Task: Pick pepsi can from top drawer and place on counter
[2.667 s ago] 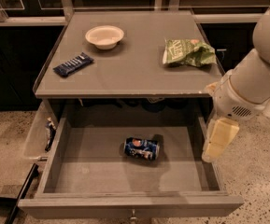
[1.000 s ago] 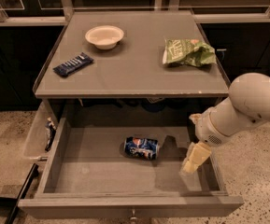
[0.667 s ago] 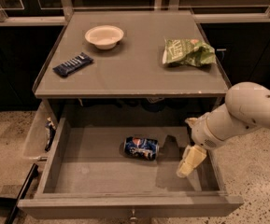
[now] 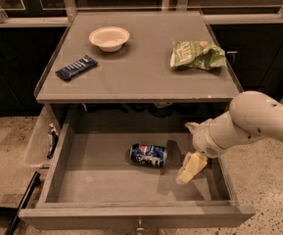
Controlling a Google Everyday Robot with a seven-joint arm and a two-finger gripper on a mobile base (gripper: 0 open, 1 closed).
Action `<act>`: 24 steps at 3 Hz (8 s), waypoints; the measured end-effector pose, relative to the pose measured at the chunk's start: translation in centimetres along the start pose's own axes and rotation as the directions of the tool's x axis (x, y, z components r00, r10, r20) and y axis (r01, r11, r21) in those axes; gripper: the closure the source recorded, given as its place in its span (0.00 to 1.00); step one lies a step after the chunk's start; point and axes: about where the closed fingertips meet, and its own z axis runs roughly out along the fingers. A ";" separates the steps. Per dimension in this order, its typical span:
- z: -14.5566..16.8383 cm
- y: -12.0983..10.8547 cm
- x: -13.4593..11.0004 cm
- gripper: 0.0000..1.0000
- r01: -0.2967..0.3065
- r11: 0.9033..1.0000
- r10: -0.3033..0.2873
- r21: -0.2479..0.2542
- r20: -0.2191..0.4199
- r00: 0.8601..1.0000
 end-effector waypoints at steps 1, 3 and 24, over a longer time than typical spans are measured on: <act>1.6 -0.4 -2.2 0.00 0.062 0.998 -0.063 0.013 0.062 0.996; 6.3 0.6 -5.2 0.00 0.132 0.991 -0.129 -0.010 0.150 0.980; -7.8 -16.0 -23.4 1.00 0.329 0.933 -0.359 0.146 0.305 0.882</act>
Offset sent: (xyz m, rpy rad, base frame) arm 0.0311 0.0764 -0.0161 0.1594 -0.1383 0.1421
